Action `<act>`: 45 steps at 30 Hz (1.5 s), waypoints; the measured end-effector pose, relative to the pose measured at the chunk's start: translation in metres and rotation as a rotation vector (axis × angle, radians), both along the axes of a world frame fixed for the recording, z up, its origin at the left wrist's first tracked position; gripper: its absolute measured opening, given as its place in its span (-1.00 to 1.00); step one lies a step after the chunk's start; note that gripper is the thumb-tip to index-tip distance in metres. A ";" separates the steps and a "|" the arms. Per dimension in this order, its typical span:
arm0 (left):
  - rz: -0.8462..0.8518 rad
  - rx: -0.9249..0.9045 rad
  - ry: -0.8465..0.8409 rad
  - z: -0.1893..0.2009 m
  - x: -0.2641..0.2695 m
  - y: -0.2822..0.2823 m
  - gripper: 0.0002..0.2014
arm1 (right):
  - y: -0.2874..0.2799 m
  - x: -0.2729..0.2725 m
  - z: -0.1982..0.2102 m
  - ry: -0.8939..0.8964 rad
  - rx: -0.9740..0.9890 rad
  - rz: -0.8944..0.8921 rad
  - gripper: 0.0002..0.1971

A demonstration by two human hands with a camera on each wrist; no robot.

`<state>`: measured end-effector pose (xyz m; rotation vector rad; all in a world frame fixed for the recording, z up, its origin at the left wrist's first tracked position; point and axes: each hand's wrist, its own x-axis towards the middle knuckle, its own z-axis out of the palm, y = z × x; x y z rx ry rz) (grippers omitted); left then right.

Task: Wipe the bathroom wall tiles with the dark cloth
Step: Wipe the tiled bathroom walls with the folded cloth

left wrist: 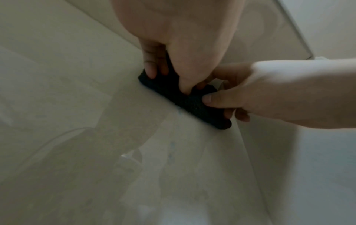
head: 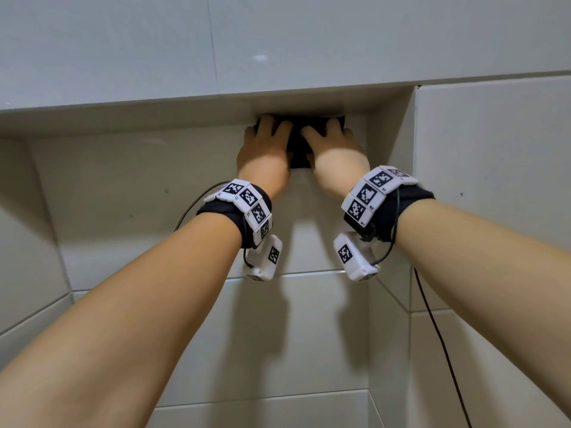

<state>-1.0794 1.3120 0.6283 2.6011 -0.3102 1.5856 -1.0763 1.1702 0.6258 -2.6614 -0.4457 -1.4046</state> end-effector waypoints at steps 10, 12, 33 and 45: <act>0.083 0.053 0.119 0.010 -0.005 -0.001 -0.63 | 0.008 -0.001 0.011 0.152 0.044 0.074 -0.54; 0.087 0.056 0.138 0.012 -0.005 -0.001 -0.60 | 0.007 0.002 0.014 0.182 0.075 0.114 -0.57; 0.105 0.014 0.226 0.018 0.000 0.001 -0.56 | 0.015 -0.002 0.016 0.199 0.031 0.091 -0.66; 0.077 0.077 0.199 -0.021 -0.007 0.007 -0.63 | 0.020 -0.005 -0.019 0.172 -0.044 0.086 -0.59</act>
